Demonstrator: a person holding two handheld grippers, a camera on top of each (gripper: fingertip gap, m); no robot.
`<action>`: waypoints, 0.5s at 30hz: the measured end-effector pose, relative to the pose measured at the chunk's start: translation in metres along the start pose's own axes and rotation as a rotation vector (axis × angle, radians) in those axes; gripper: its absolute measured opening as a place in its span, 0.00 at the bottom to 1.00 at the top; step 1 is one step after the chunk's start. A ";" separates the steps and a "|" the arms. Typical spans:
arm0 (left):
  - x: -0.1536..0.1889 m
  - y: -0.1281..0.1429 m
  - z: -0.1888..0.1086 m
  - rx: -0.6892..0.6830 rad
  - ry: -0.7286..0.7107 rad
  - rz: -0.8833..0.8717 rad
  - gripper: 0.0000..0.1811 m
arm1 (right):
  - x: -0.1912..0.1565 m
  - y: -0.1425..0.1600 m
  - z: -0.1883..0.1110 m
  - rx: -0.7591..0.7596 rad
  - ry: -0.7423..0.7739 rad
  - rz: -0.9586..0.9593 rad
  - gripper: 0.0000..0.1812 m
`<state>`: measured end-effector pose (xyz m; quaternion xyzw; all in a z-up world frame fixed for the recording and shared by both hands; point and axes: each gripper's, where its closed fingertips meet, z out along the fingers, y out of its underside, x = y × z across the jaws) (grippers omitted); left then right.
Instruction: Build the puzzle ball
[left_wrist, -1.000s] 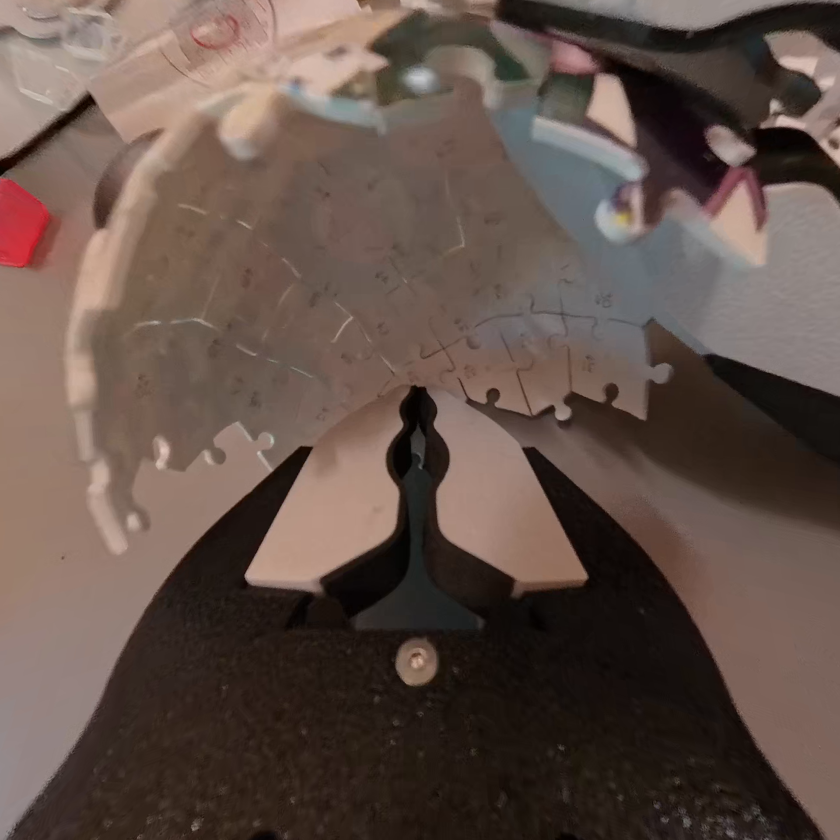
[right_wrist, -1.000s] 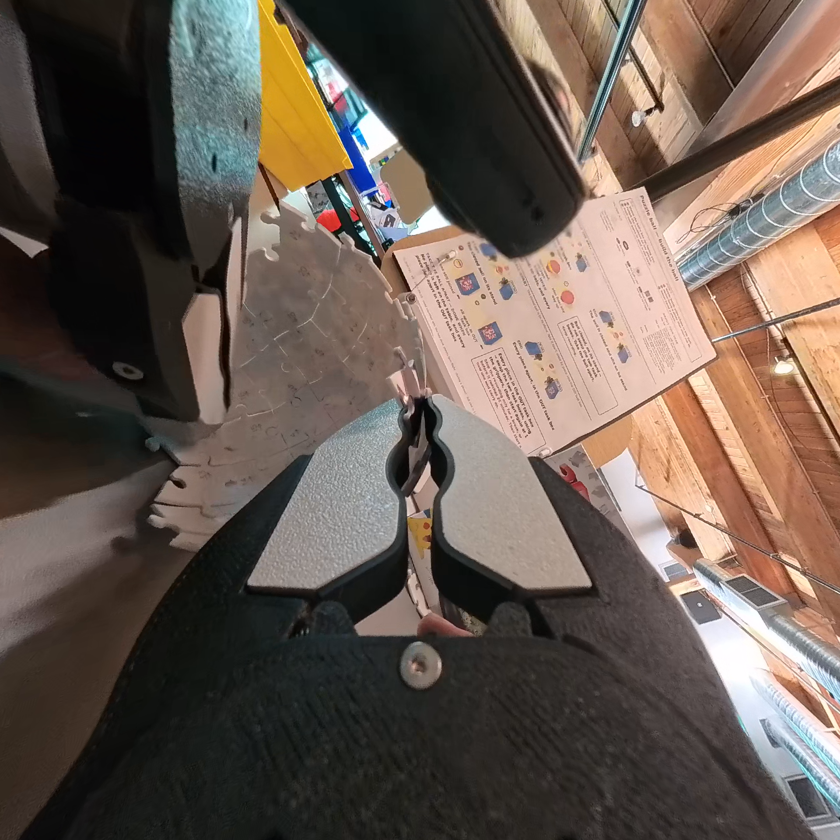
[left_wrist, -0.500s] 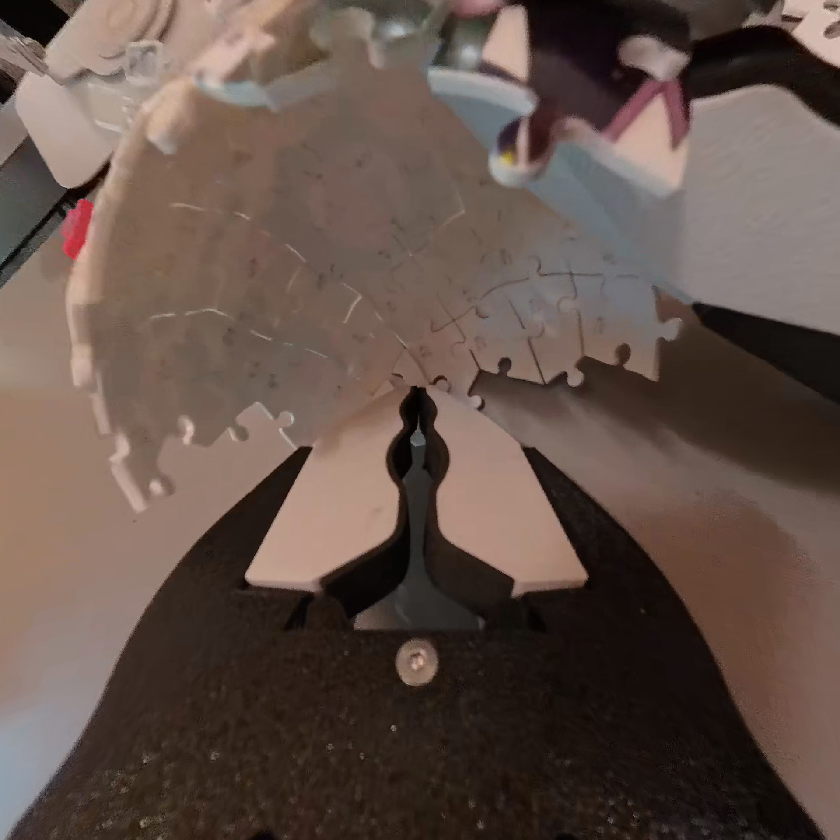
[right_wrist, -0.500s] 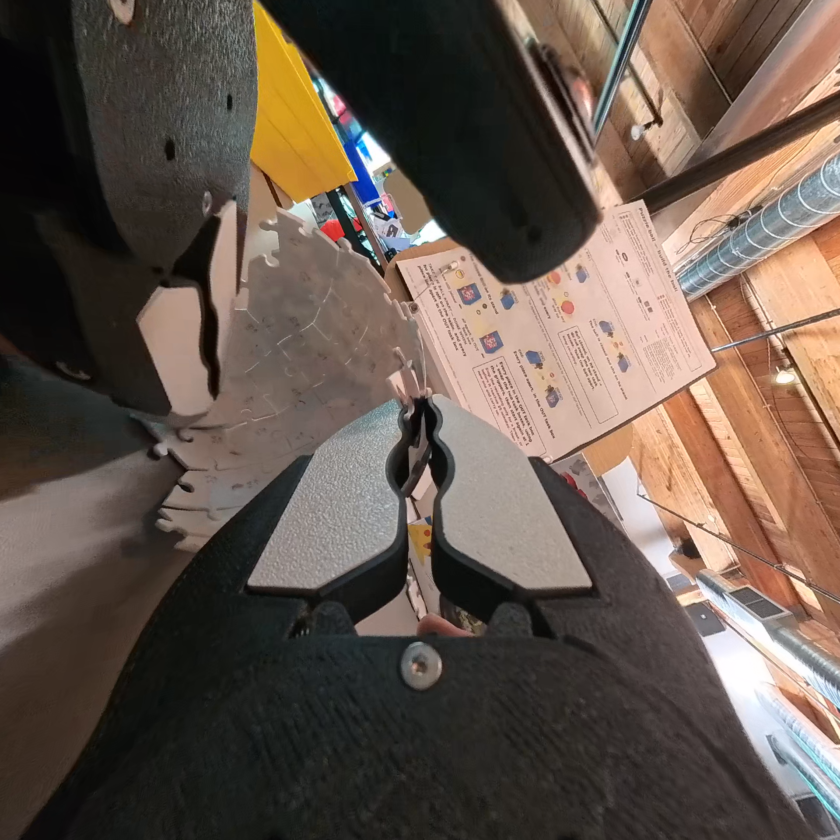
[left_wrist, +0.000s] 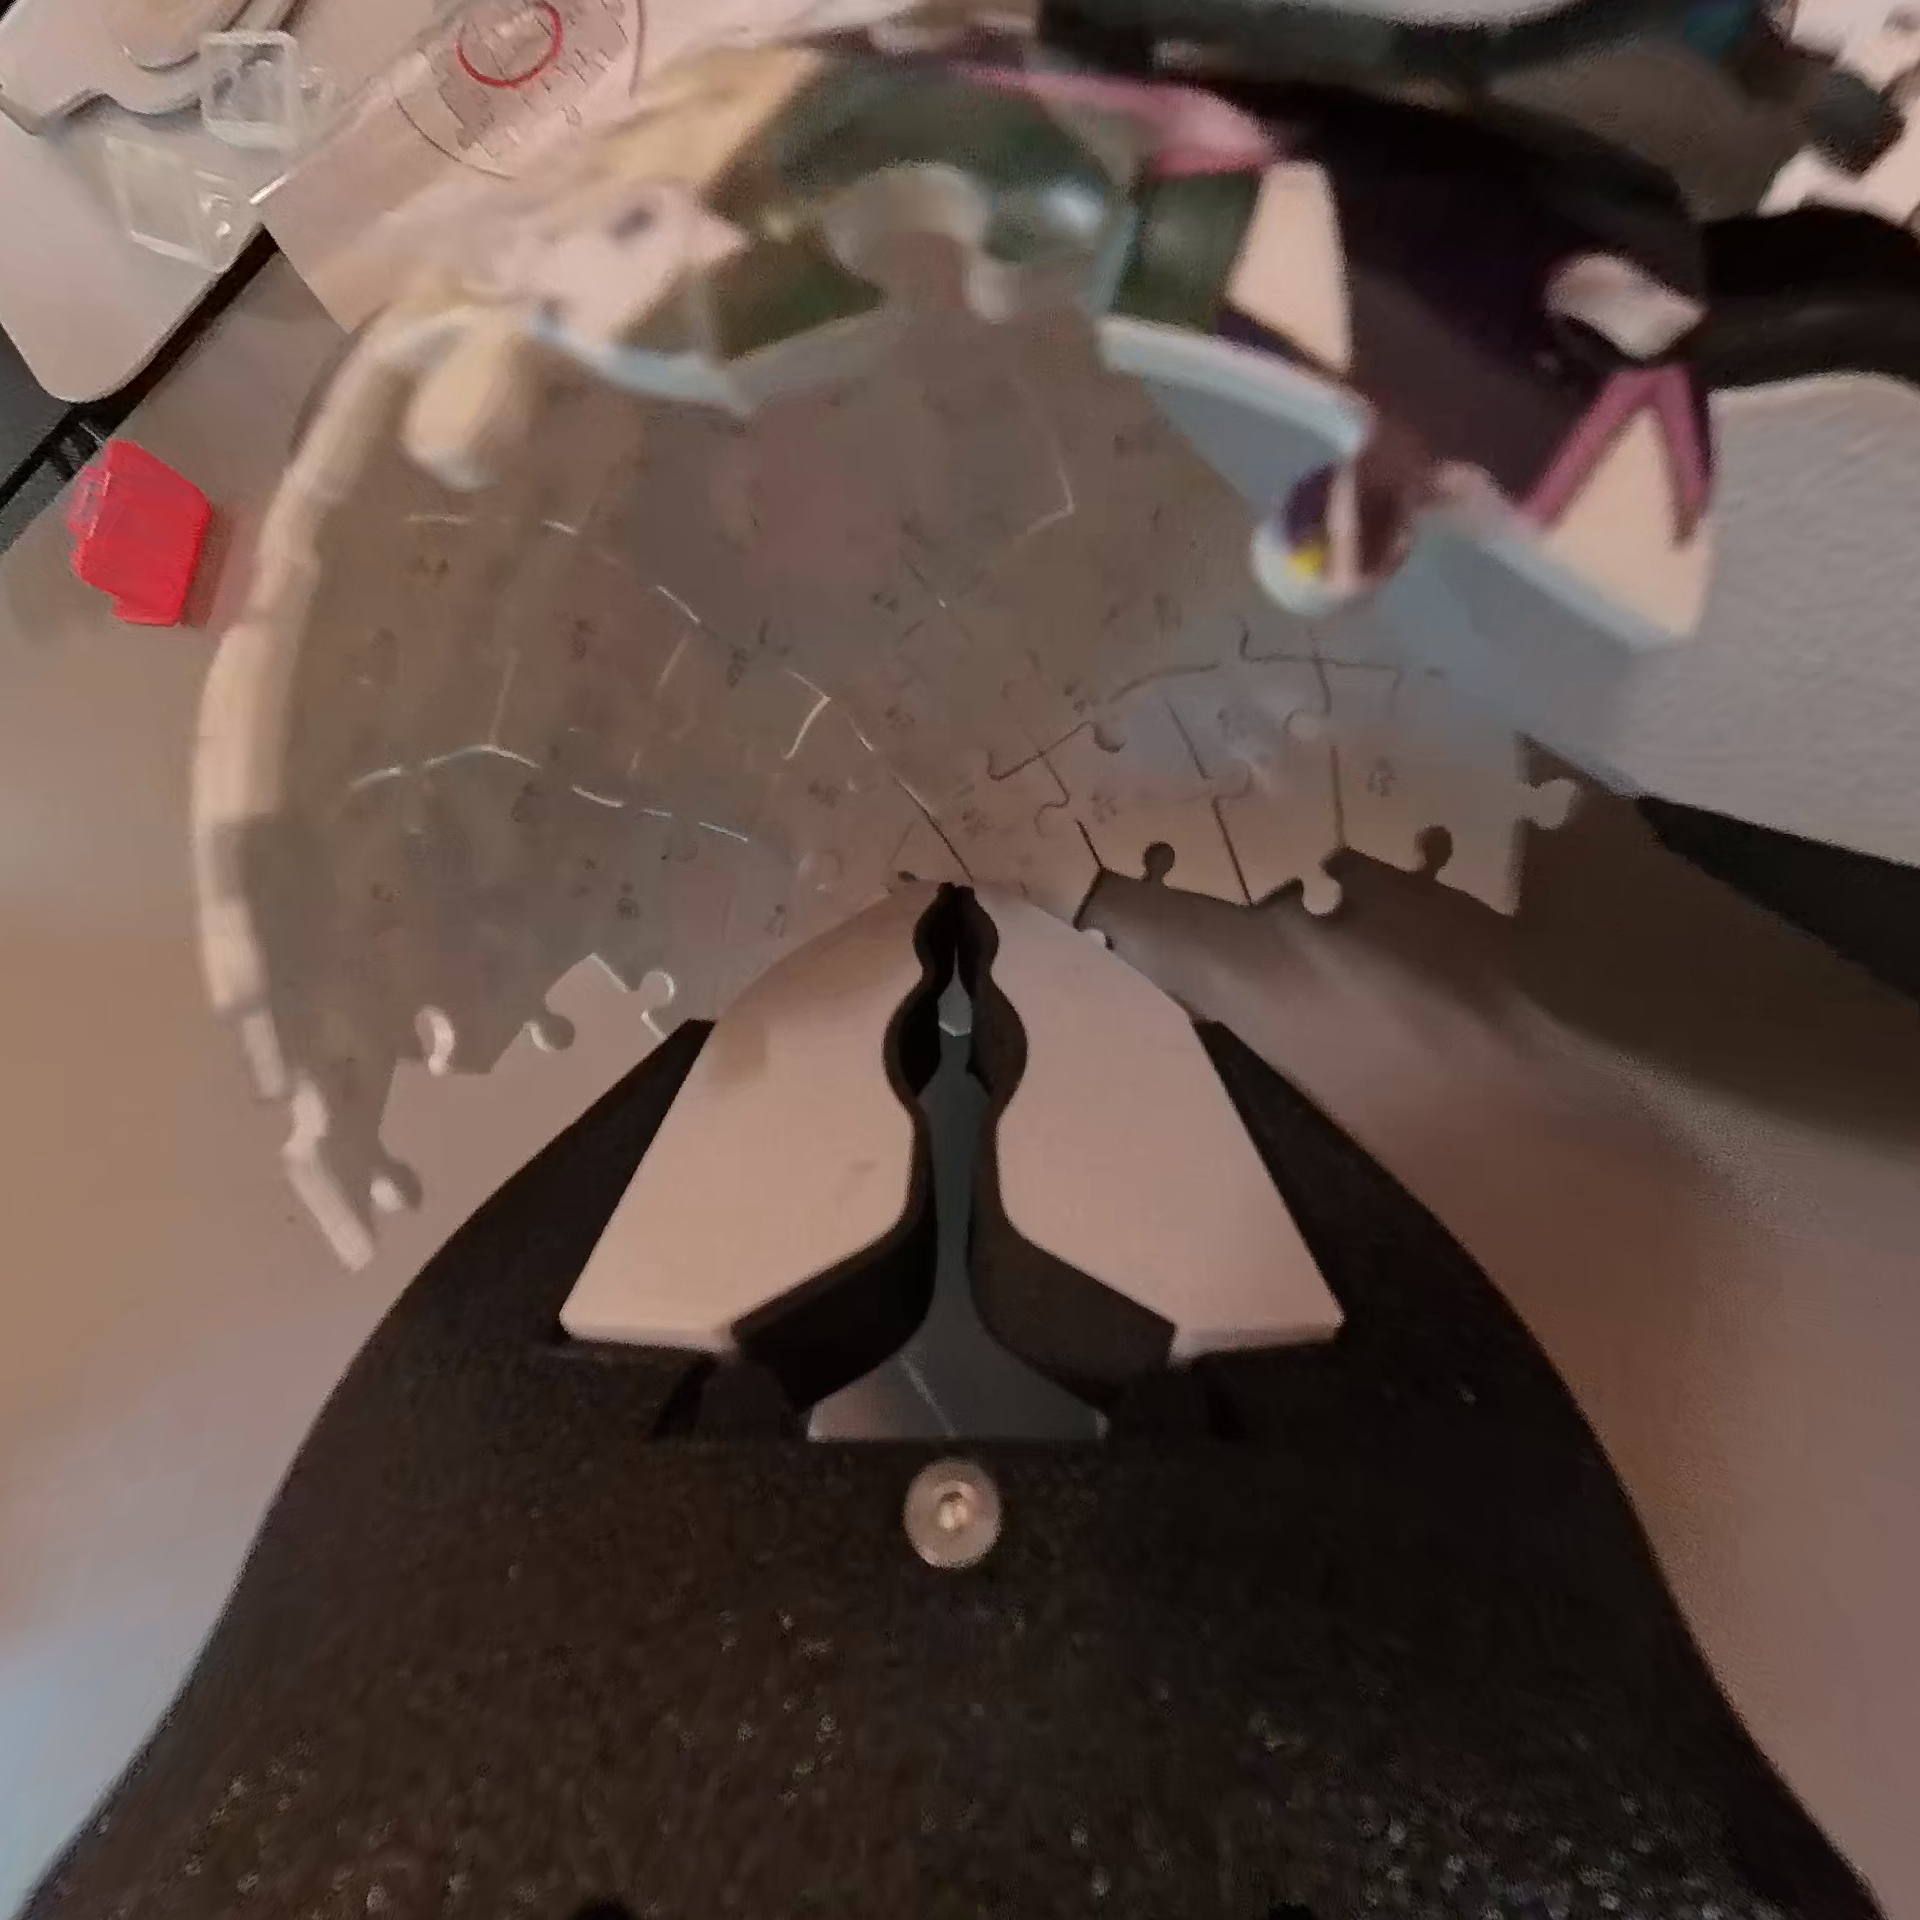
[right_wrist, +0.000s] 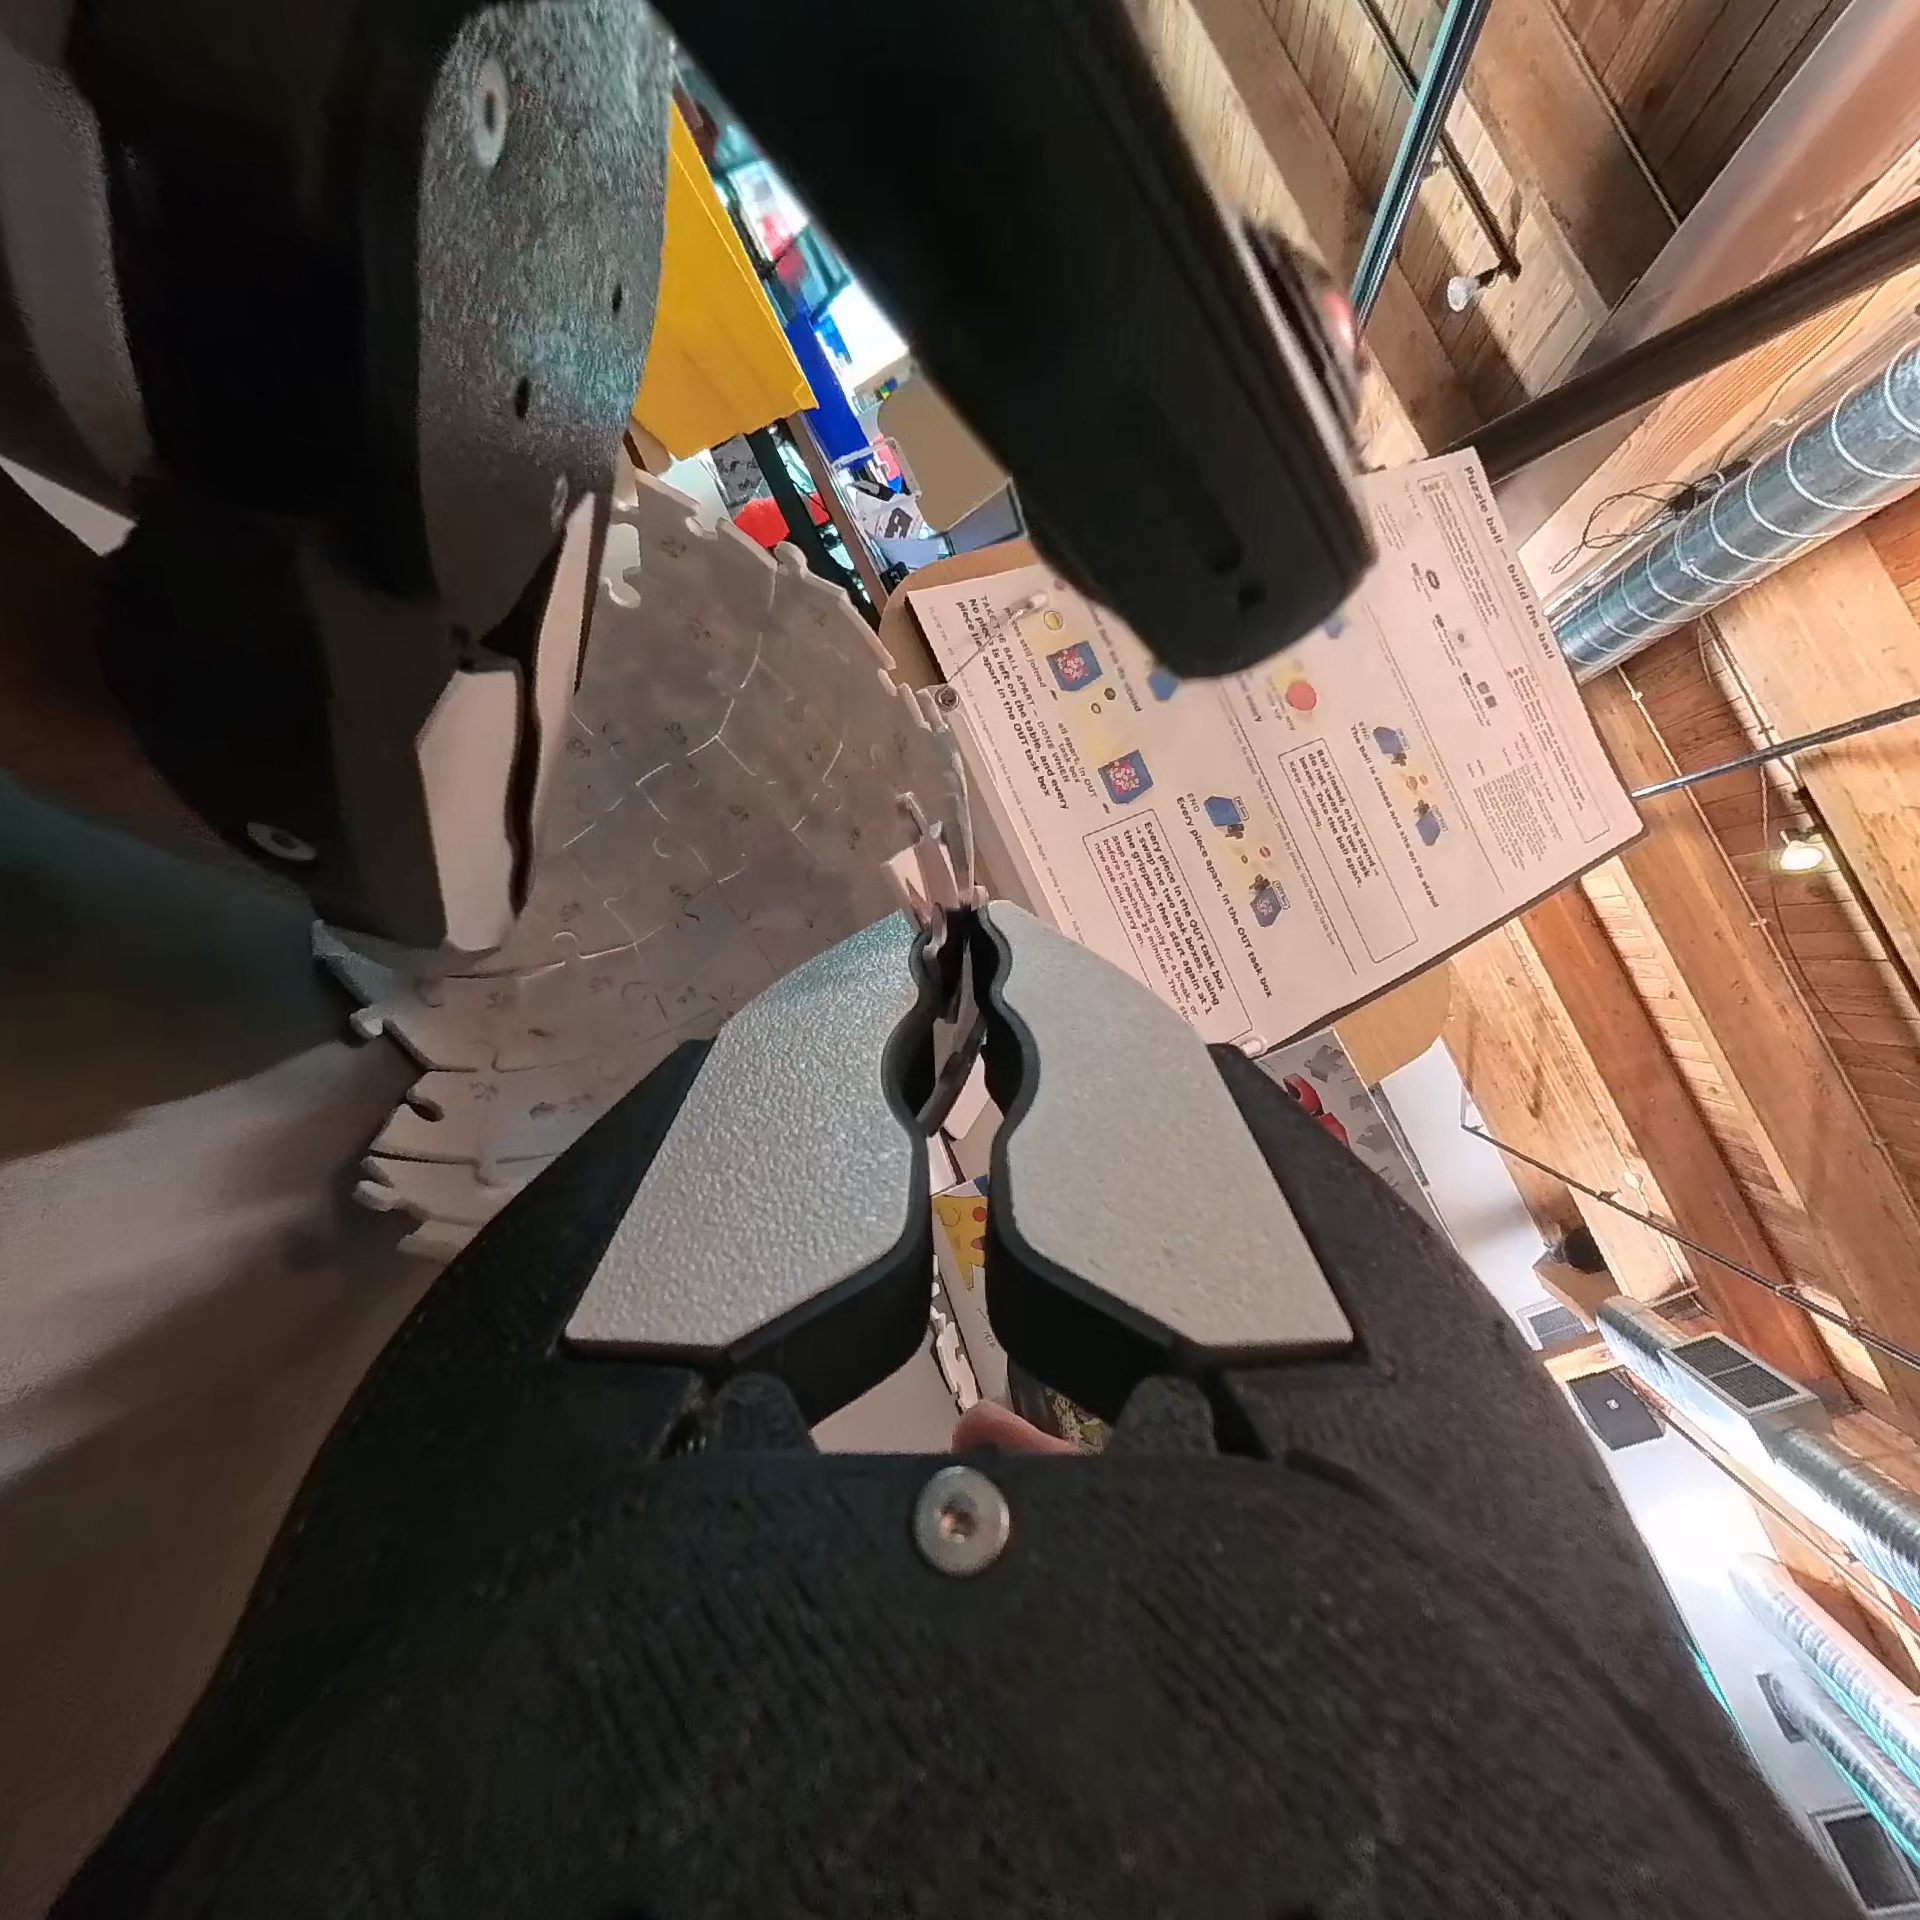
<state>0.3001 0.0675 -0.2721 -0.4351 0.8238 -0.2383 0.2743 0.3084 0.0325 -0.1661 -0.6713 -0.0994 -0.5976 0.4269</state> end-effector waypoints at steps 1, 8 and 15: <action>-0.001 -0.002 -0.001 0.017 0.006 -0.023 0.00 | 0.000 0.000 0.000 -0.002 0.000 0.000 0.02; -0.008 -0.005 0.002 0.020 -0.073 0.025 0.00 | 0.001 0.000 0.000 -0.002 0.001 0.008 0.02; -0.006 -0.005 0.006 0.022 -0.095 0.026 0.00 | 0.001 0.004 0.001 -0.016 0.001 0.026 0.02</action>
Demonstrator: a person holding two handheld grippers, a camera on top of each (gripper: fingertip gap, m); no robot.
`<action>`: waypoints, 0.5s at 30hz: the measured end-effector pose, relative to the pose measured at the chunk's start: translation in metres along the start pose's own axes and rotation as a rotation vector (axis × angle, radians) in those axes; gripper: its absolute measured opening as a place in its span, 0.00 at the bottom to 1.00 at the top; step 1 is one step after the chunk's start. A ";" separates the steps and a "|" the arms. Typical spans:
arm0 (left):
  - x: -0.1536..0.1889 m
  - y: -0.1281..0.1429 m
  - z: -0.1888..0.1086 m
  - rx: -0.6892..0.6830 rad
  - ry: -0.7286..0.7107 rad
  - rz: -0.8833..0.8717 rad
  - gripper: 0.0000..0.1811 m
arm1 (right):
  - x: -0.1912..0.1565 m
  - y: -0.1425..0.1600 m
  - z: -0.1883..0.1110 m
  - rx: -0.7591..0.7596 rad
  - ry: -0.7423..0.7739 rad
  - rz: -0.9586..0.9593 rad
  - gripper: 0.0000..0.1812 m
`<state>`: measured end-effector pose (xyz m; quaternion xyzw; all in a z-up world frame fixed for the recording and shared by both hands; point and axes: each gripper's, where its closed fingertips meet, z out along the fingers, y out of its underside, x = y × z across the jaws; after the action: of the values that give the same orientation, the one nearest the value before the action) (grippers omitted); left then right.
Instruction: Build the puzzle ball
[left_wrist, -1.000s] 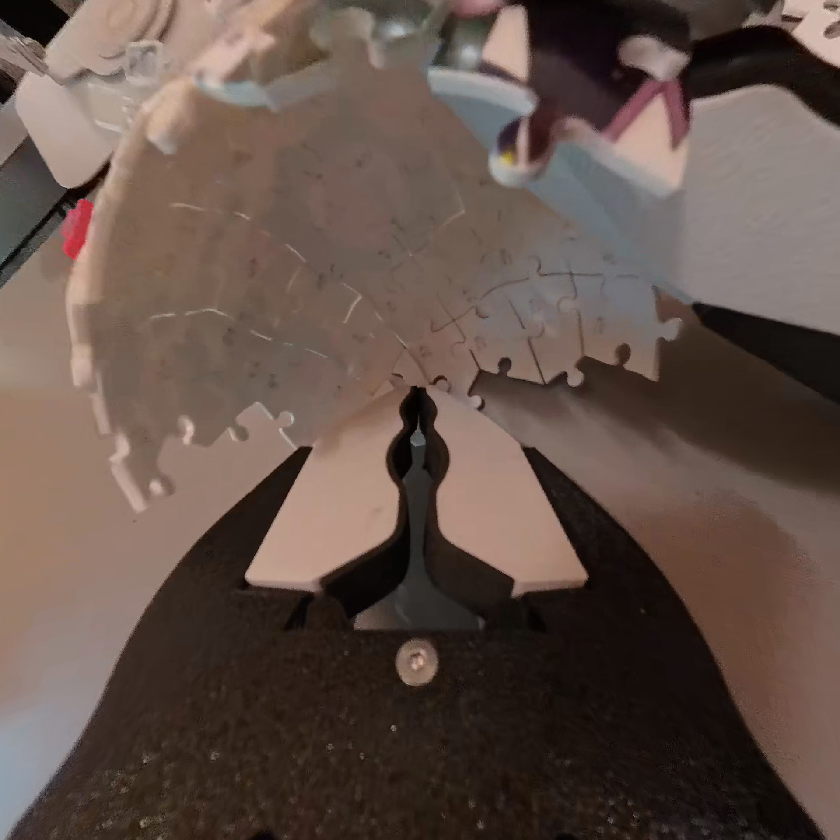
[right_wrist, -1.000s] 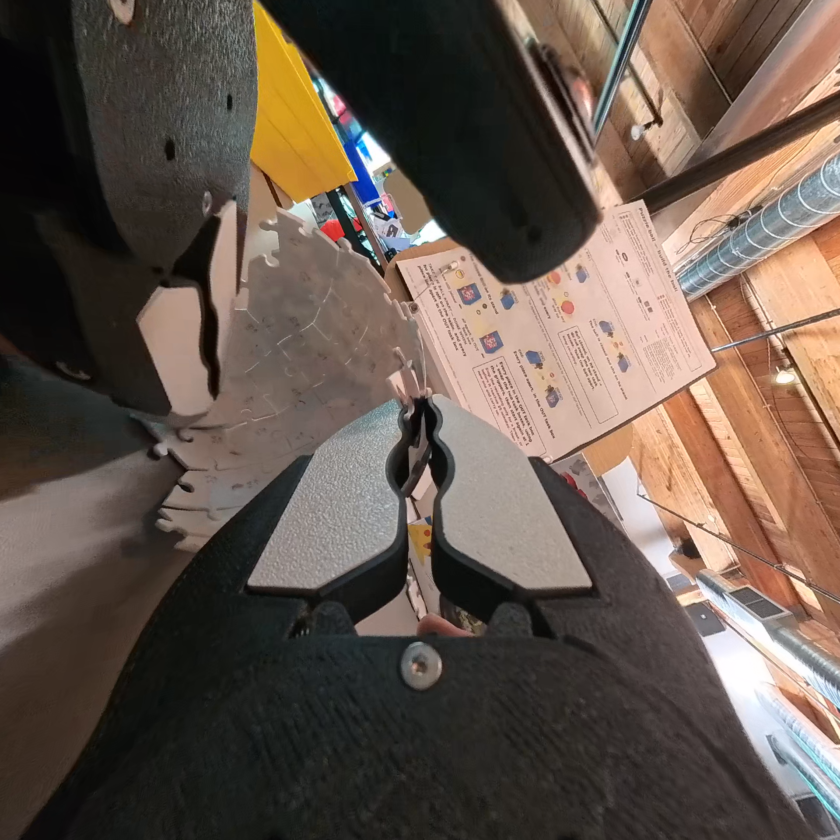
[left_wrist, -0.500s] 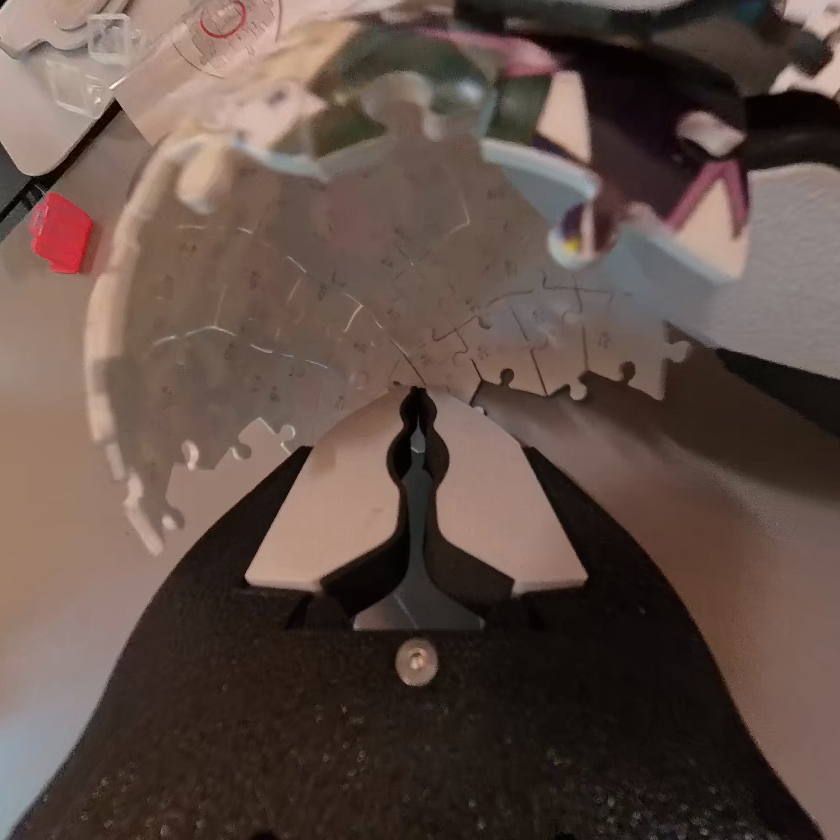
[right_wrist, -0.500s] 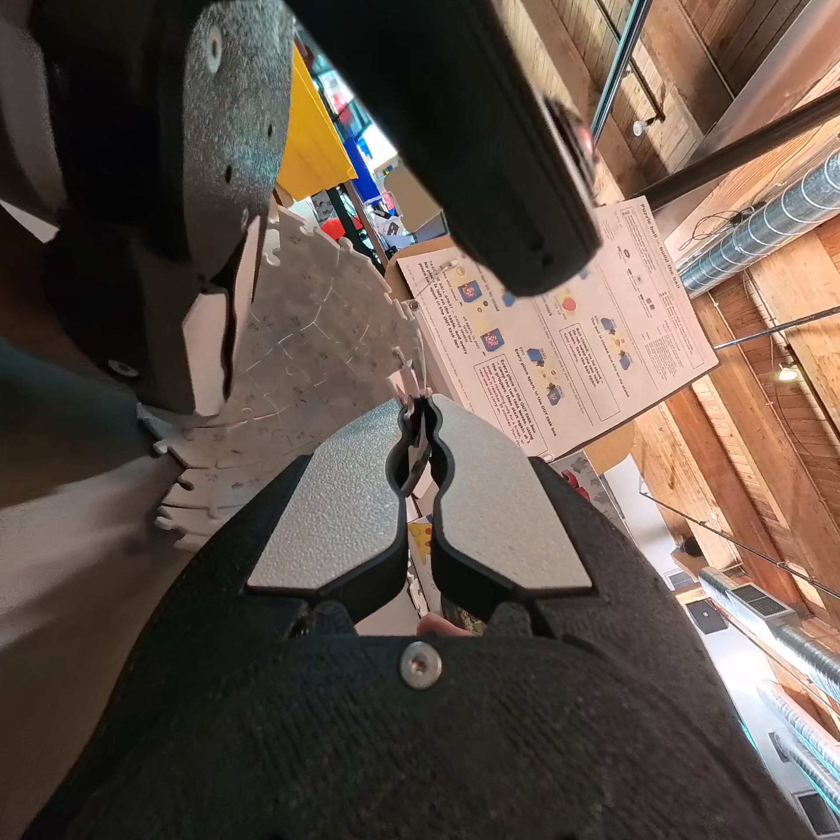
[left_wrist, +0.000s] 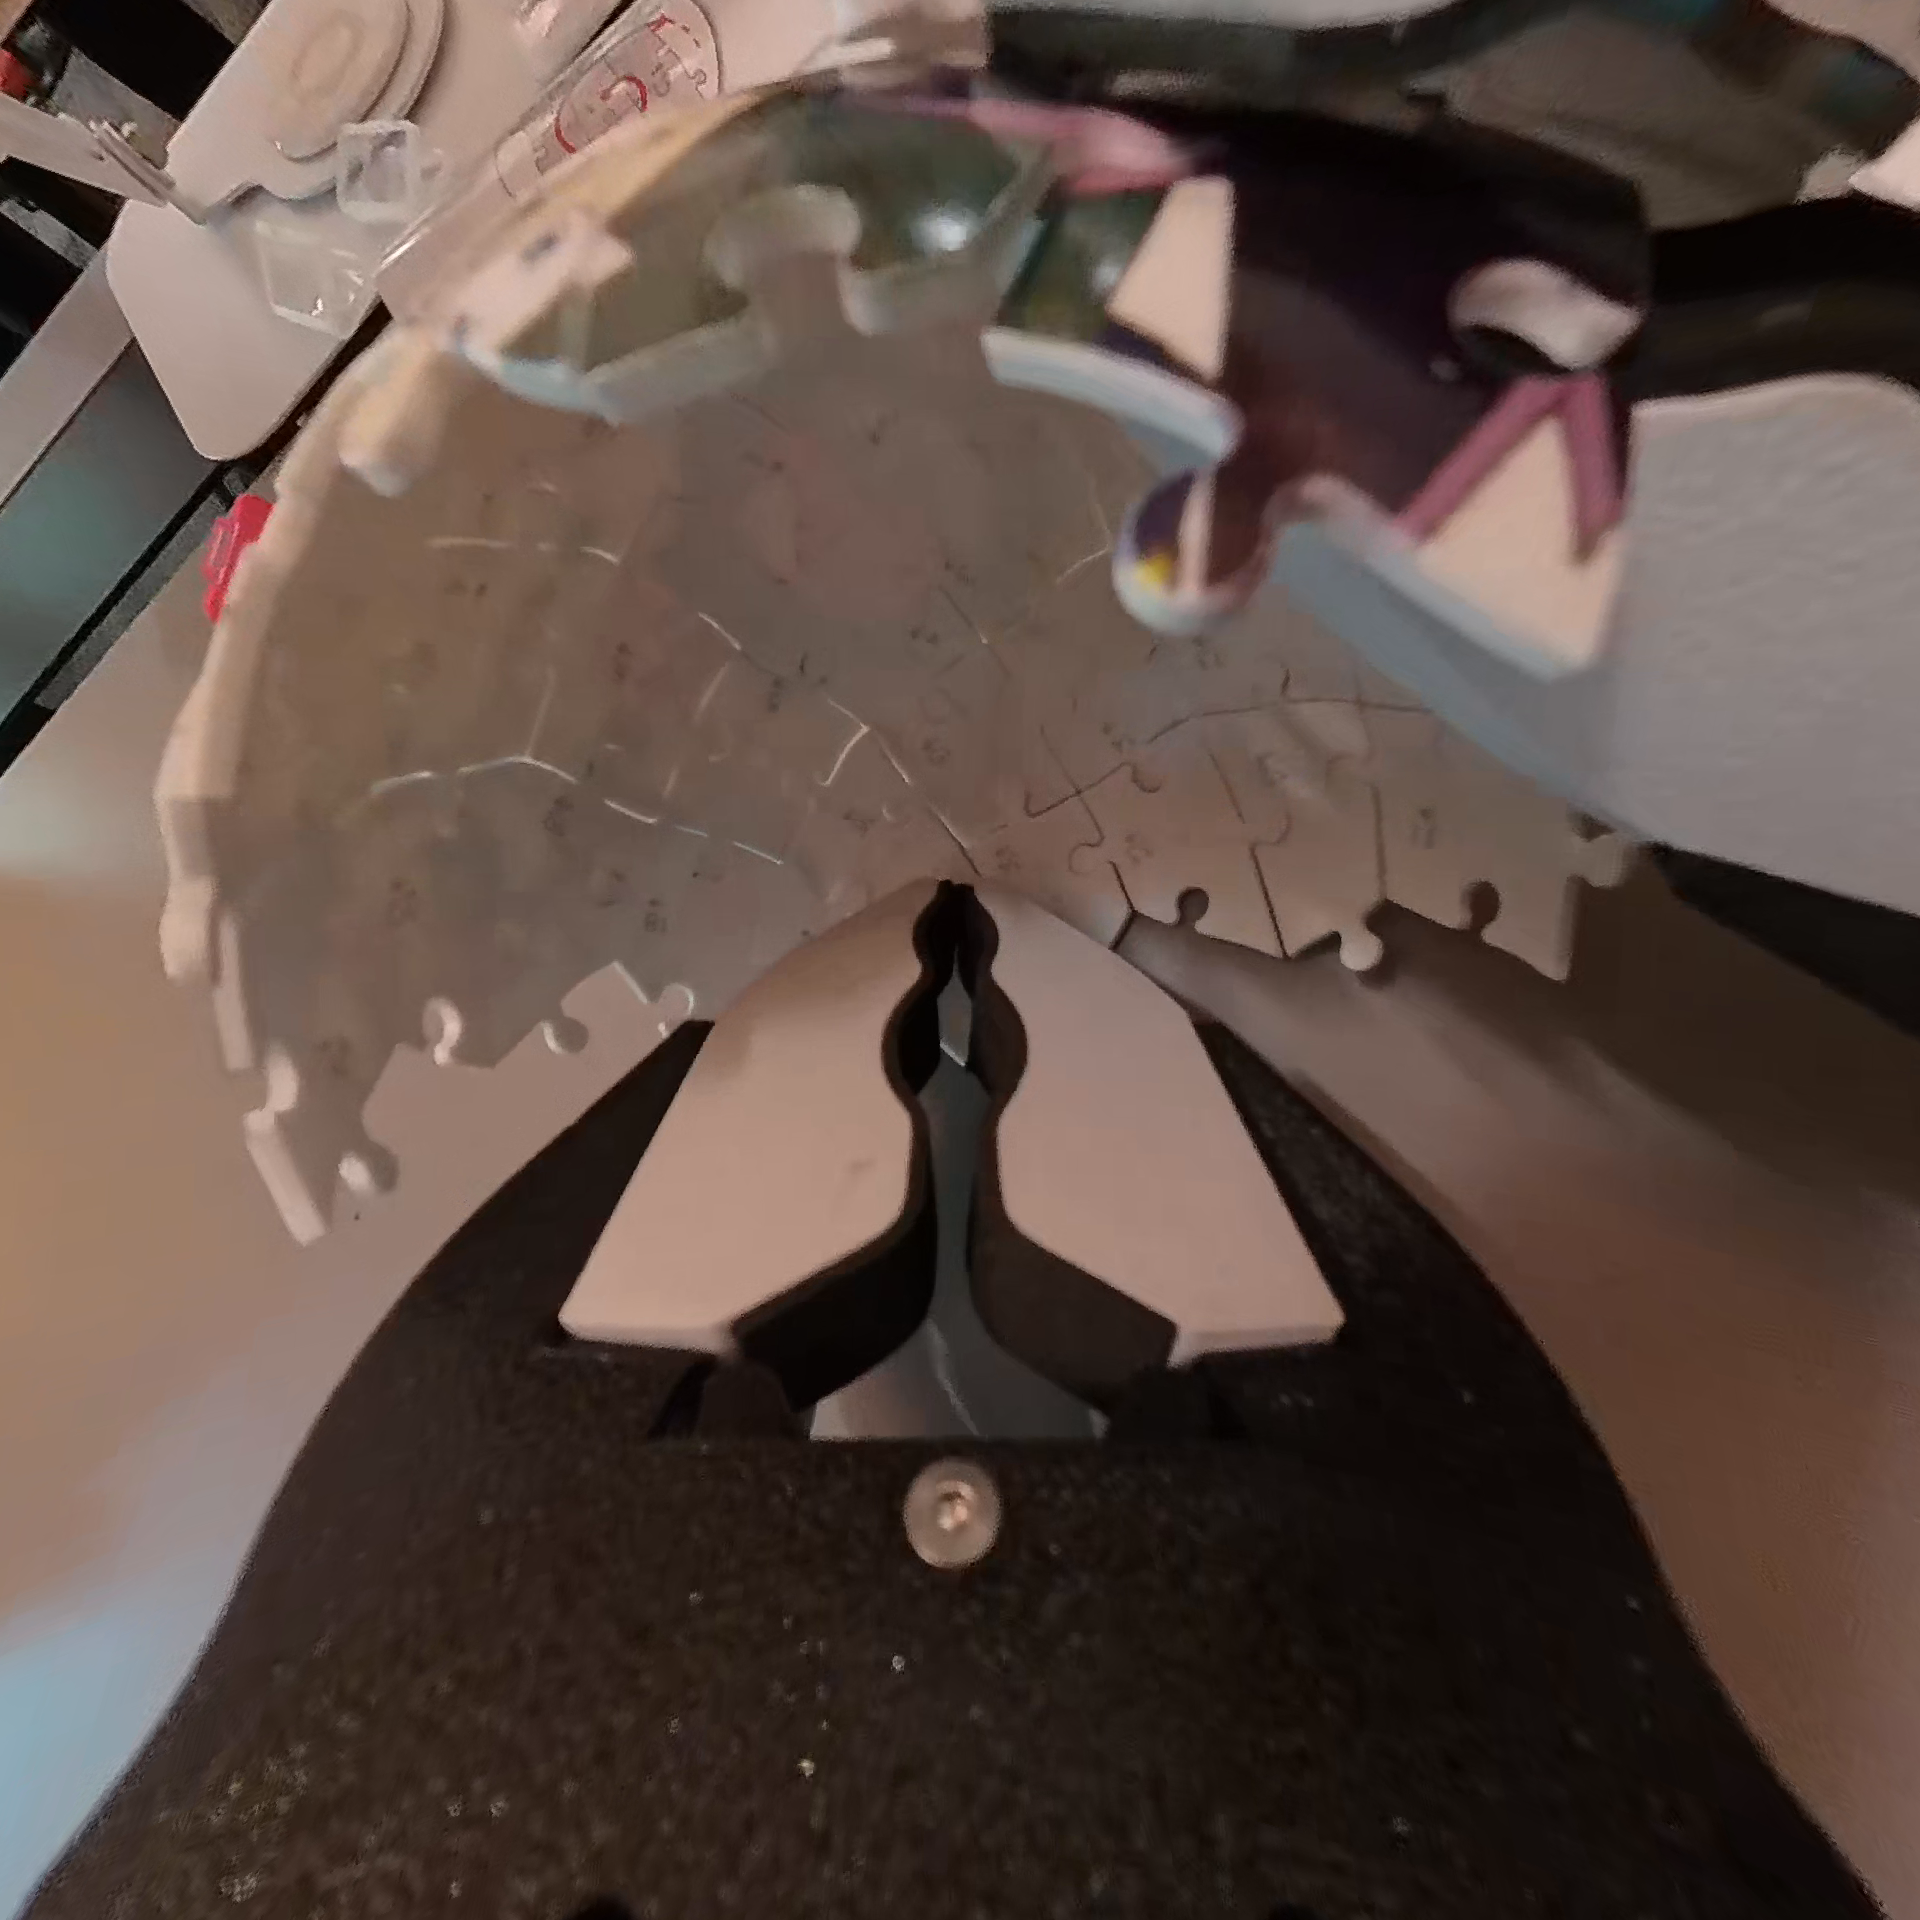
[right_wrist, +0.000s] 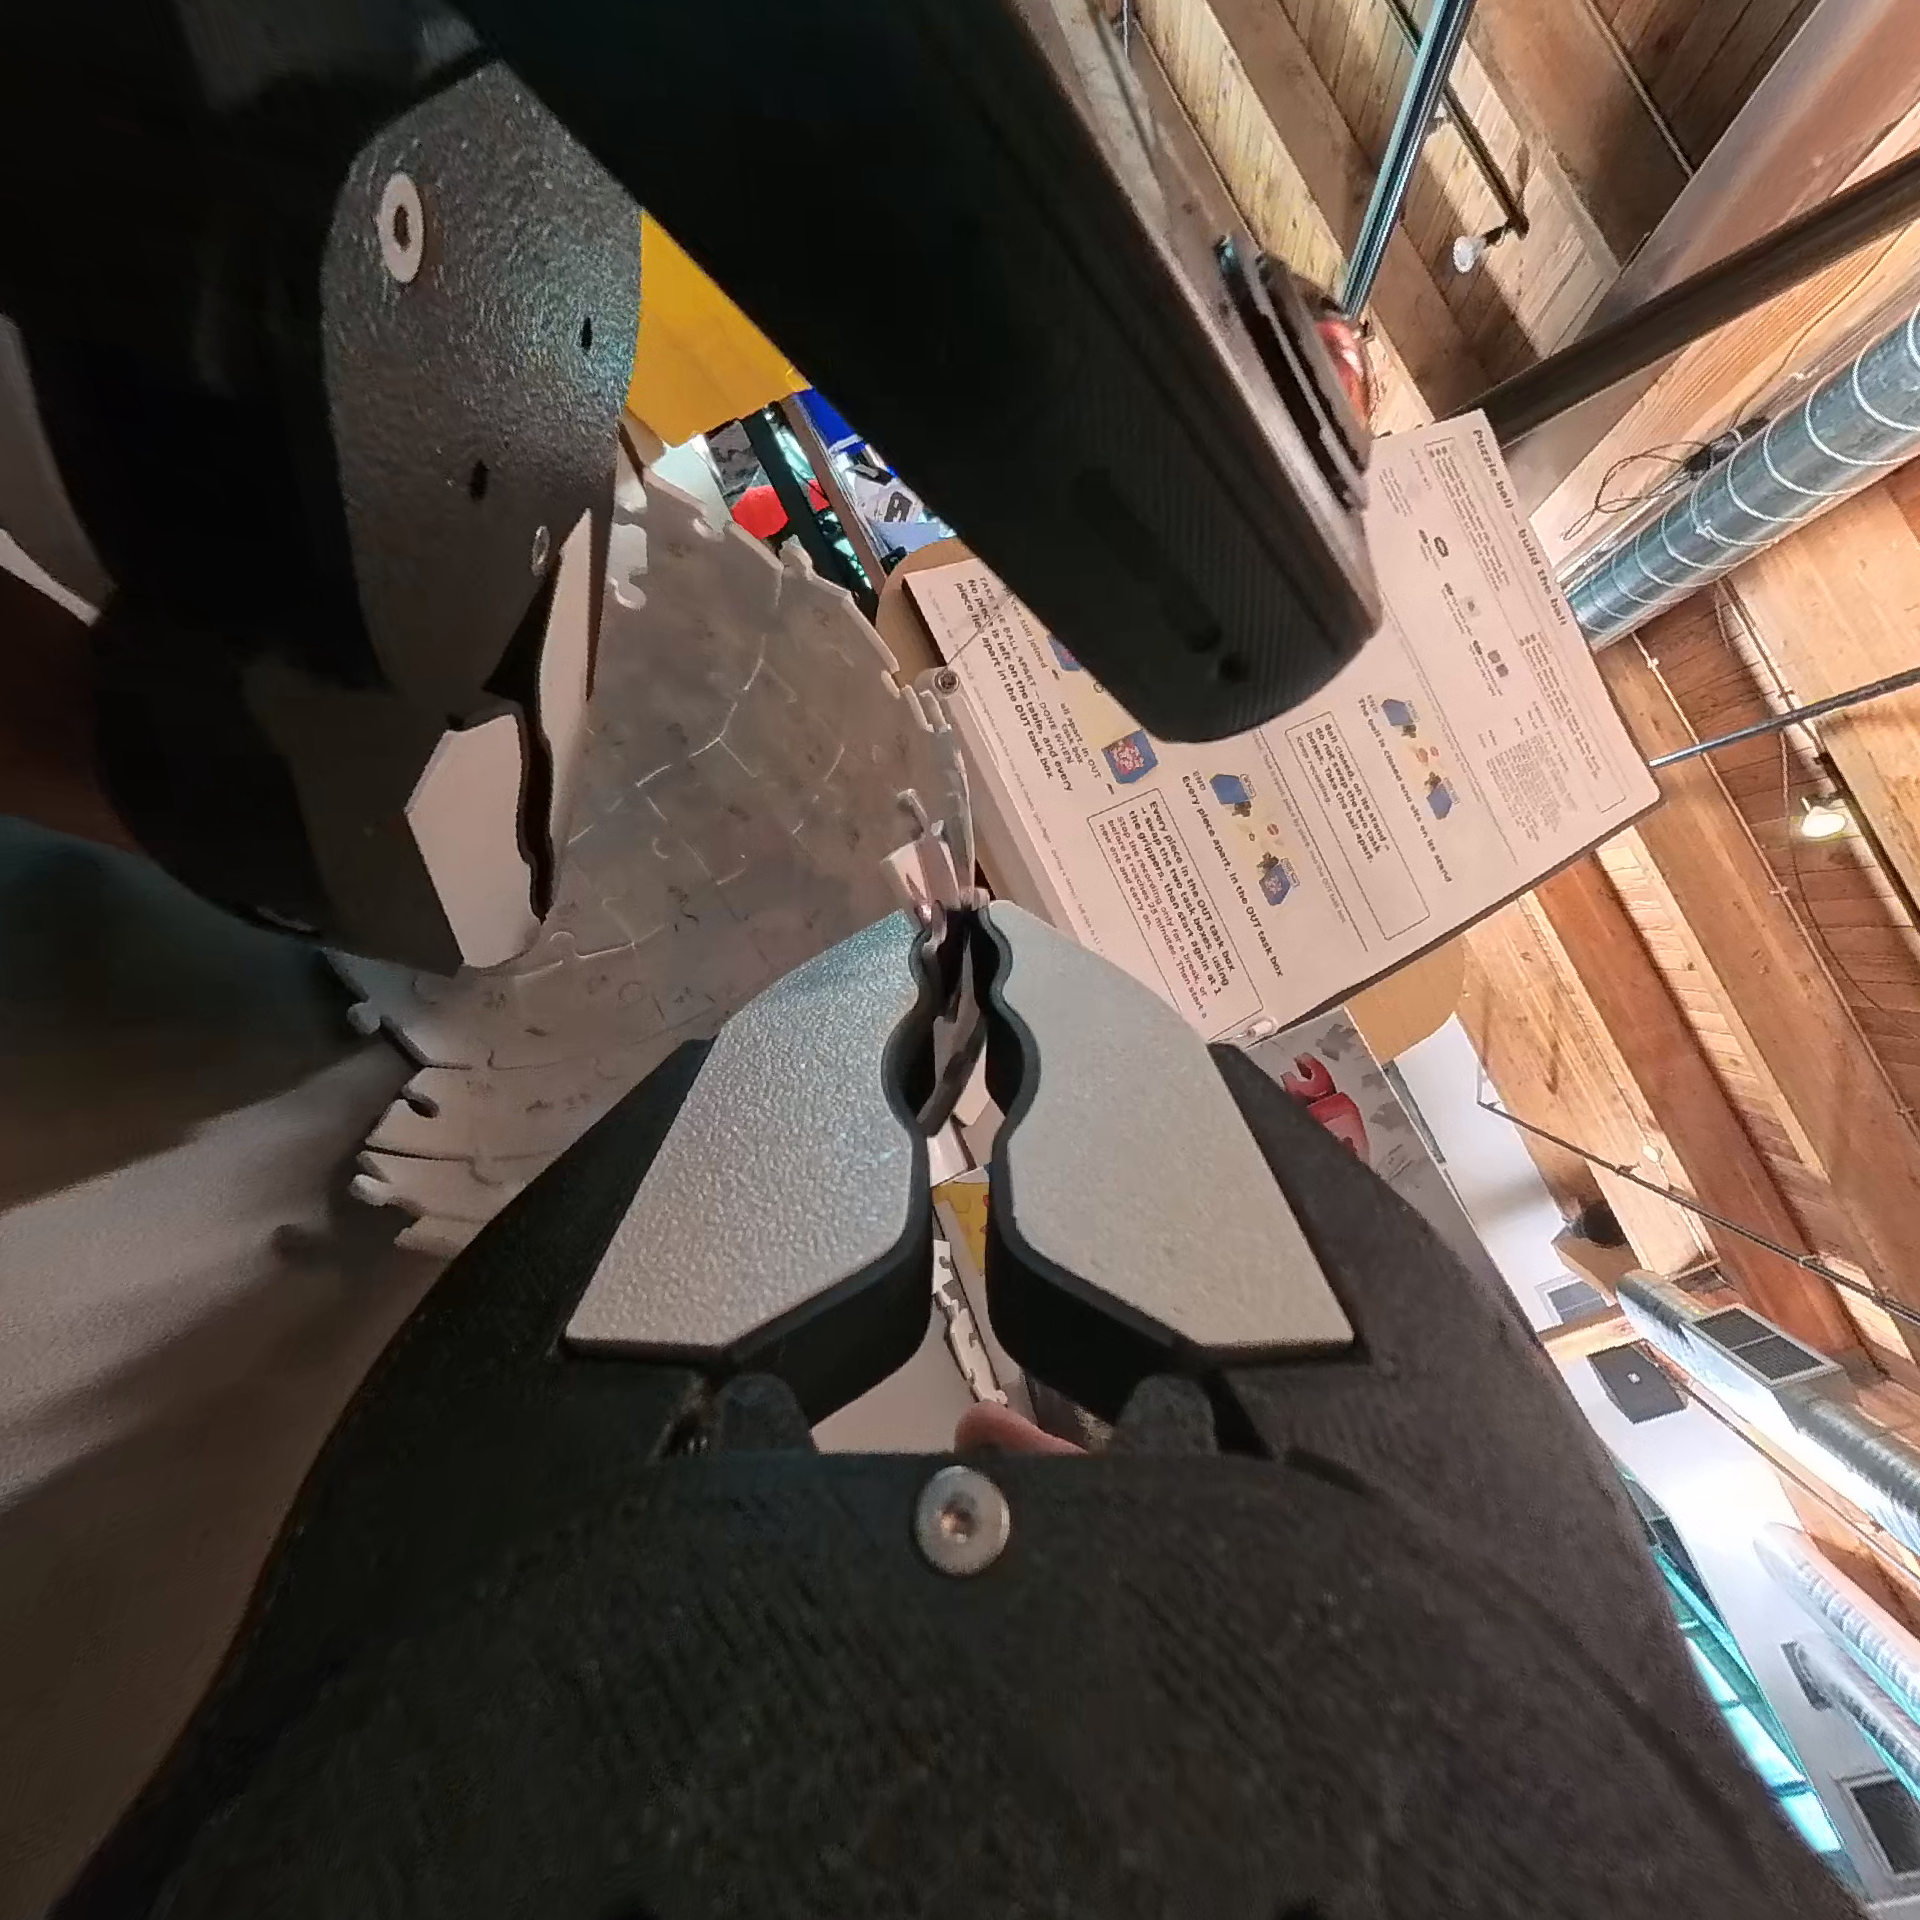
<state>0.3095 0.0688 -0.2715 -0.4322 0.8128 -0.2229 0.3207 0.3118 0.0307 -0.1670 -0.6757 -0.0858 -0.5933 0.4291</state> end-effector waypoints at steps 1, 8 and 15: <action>0.000 0.000 0.000 -0.001 -0.001 -0.003 0.00 | 0.000 0.000 0.000 0.000 0.001 -0.001 0.02; 0.004 0.001 0.000 -0.029 0.009 0.064 0.00 | 0.000 0.001 0.001 -0.007 0.001 0.002 0.02; 0.006 0.000 0.000 -0.008 0.020 0.058 0.00 | 0.000 0.005 0.002 -0.021 0.002 0.009 0.02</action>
<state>0.3072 0.0640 -0.2738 -0.4074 0.8291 -0.2145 0.3172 0.3159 0.0289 -0.1693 -0.6799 -0.0763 -0.5928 0.4248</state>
